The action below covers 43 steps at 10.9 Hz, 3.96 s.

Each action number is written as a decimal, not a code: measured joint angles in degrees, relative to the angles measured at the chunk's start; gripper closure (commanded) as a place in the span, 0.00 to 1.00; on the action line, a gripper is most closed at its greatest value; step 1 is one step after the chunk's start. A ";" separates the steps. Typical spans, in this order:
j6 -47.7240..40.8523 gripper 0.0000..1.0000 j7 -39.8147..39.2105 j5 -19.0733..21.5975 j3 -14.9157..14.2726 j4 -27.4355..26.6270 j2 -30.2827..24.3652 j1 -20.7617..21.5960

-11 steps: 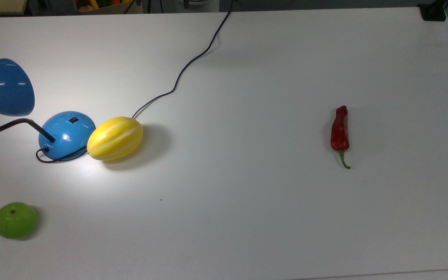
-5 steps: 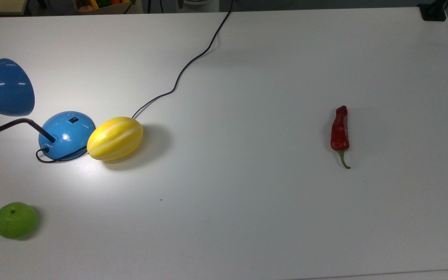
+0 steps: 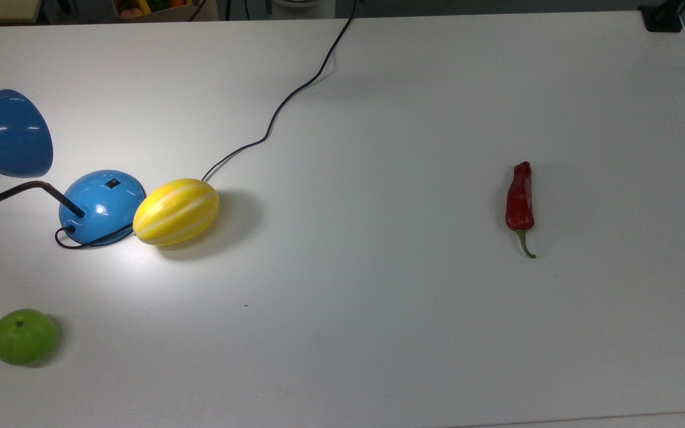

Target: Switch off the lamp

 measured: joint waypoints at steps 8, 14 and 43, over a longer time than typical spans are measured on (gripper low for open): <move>0.00 1.00 -0.12 0.00 0.00 -0.08 0.03 -0.05; 3.03 1.00 -0.12 -0.25 -0.24 -2.16 1.70 -2.52; 61.87 1.00 15.75 -0.24 -0.42 -20.59 20.56 -19.65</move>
